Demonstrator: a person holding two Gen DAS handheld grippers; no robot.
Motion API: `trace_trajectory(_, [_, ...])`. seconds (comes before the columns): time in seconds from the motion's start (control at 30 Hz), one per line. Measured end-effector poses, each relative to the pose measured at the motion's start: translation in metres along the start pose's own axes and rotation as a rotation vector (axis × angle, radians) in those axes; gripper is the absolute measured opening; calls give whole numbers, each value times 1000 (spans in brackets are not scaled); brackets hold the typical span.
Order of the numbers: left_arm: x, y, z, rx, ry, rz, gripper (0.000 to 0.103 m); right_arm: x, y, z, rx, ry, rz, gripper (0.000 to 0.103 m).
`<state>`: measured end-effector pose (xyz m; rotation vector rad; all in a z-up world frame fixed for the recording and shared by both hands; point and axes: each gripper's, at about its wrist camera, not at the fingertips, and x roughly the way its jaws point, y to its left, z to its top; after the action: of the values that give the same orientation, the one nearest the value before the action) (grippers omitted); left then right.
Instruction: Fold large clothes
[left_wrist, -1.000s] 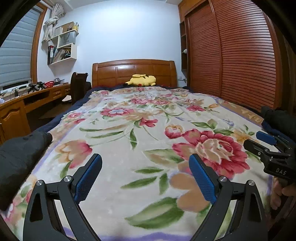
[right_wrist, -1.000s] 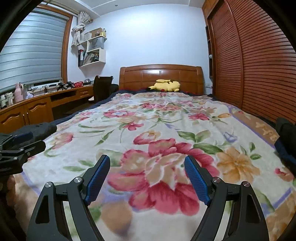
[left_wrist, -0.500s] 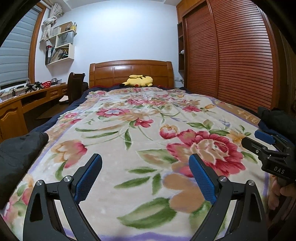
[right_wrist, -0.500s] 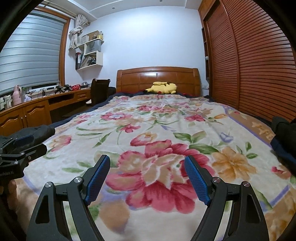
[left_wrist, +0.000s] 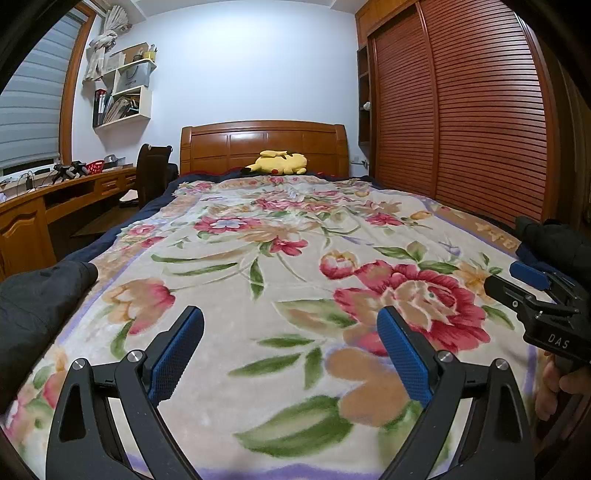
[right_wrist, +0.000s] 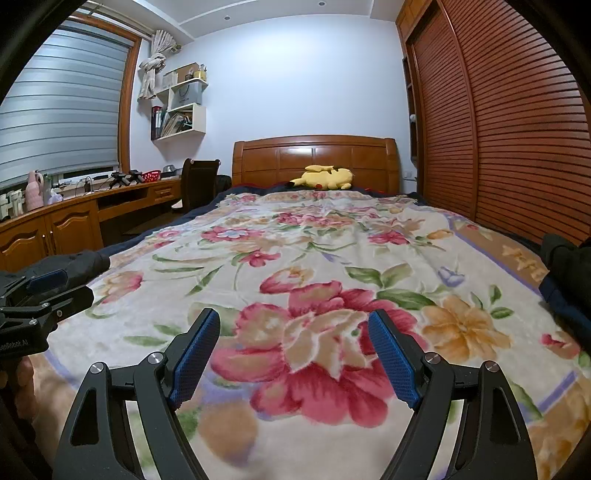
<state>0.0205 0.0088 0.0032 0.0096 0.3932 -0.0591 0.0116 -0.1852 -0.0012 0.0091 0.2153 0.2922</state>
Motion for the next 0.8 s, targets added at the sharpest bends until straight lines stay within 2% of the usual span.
trace_trajectory(0.8, [0, 0, 0, -3, 1, -1, 95, 1, -5, 0, 2, -3, -2, 84])
